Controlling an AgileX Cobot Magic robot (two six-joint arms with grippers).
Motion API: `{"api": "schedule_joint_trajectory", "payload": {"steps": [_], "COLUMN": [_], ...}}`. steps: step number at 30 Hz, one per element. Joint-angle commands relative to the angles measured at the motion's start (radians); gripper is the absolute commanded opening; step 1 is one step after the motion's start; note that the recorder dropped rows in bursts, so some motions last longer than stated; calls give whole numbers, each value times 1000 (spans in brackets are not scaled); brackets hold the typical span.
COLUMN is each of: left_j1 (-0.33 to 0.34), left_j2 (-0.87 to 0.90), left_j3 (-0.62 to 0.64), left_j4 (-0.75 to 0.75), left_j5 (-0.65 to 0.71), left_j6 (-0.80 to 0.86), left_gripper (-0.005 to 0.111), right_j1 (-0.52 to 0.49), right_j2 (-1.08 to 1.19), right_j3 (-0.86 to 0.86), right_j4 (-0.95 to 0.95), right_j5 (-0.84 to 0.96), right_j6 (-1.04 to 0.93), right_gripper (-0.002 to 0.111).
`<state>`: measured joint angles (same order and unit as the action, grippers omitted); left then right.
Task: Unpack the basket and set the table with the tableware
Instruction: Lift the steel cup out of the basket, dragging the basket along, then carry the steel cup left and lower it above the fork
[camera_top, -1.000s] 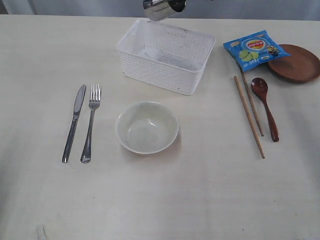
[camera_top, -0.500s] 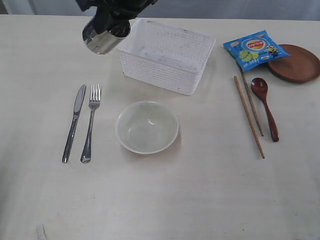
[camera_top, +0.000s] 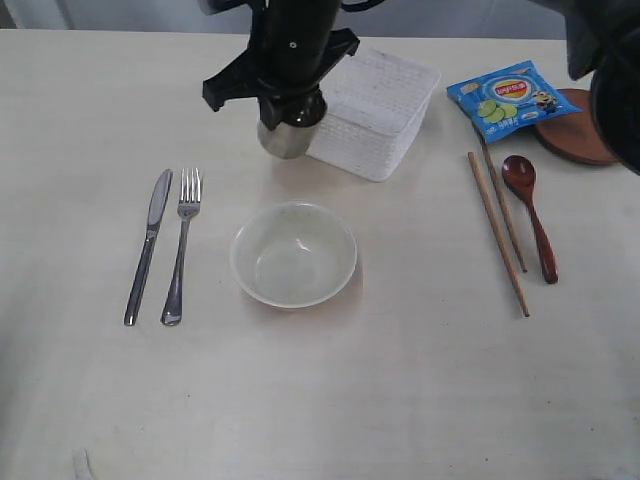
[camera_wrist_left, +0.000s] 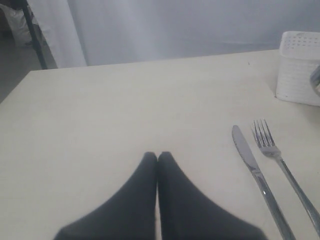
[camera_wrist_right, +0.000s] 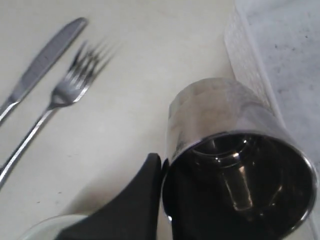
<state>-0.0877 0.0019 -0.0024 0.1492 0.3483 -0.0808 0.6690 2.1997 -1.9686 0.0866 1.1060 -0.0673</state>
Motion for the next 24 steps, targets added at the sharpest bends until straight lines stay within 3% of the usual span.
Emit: {"api": "schedule_joint_trajectory", "payload": {"steps": [1,3,9,20,24], "left_j1": [-6,-6,-6,-6,-6], "left_j2": [-2,-2,-2,-2,-2], "left_j3": [2,2,2,2,2], "left_j4": [4,4,4,4,4], "left_j5": [-1,-1,-1,-1,-1], "left_j6": [-2,-2,-2,-2,-2], "left_gripper": [0,0,0,0,0], "right_j1": [-22,-23,2,160,209], "right_j2": [-19,-21,-23,-21,-7], "right_j3": [-8,-8,-12,-240,-315], "right_j4": [-148,-137,123,5,-132], "right_j5": [-9,-9,-59,103,115], "right_j6": [89,82,-112,-73,2], "right_gripper": [-1,-1,-1,-1,-1]}}
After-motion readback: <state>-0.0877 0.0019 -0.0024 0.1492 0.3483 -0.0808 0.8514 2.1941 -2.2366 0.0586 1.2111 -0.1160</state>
